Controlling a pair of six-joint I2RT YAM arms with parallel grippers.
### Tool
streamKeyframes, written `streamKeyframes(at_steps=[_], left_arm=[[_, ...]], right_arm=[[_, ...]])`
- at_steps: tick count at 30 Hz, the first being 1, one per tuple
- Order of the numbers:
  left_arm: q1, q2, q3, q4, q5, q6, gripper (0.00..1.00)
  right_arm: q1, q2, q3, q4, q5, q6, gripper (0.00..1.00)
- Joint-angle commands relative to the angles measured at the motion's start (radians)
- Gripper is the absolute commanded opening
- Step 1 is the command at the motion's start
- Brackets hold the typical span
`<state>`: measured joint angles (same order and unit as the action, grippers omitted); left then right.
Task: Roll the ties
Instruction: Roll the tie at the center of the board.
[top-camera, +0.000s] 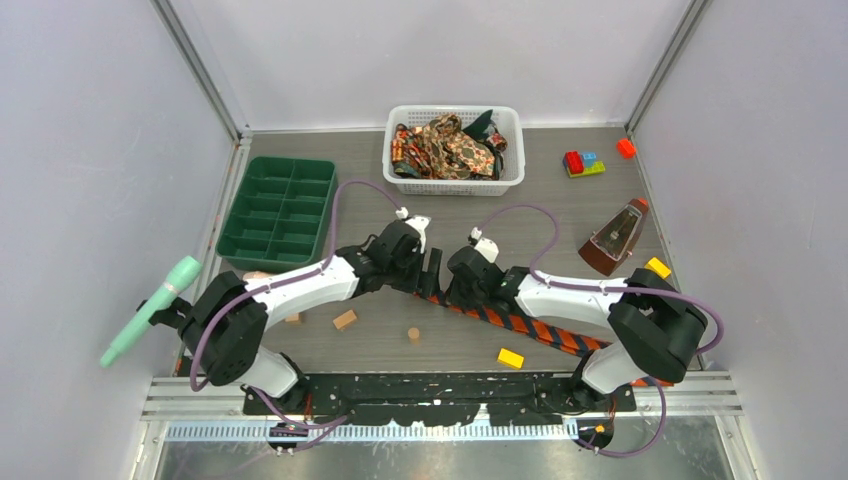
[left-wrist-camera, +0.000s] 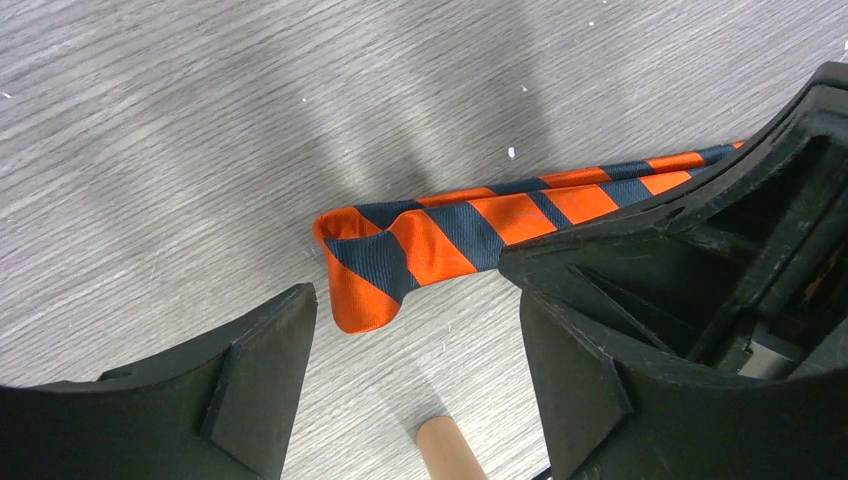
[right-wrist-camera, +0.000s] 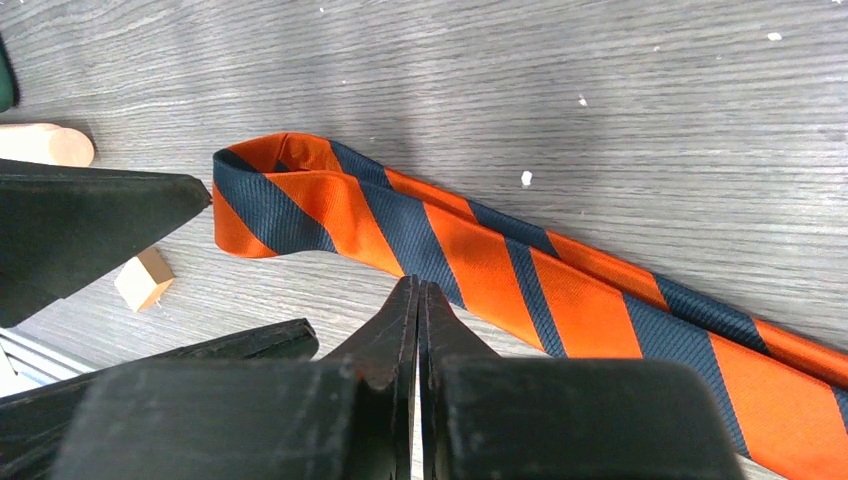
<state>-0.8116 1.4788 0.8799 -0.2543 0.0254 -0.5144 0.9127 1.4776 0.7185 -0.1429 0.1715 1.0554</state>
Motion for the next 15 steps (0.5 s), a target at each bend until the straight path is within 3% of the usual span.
streamKeyframes(at_steps=[1,12,15], left_arm=[[0.001,-0.015,0.028,-0.017,-0.017,0.022,0.77],[0.121,-0.218,0.006,-0.034,0.028,0.039,0.8],[0.184,-0.25,-0.038,-0.013,0.053,0.031,0.66]], right_arm=[[0.006,-0.006,0.05,0.039,0.031,-0.01,0.04],[0.006,0.013,0.072,0.063,0.038,-0.009,0.04],[0.006,0.021,0.086,0.065,0.035,-0.01,0.04]])
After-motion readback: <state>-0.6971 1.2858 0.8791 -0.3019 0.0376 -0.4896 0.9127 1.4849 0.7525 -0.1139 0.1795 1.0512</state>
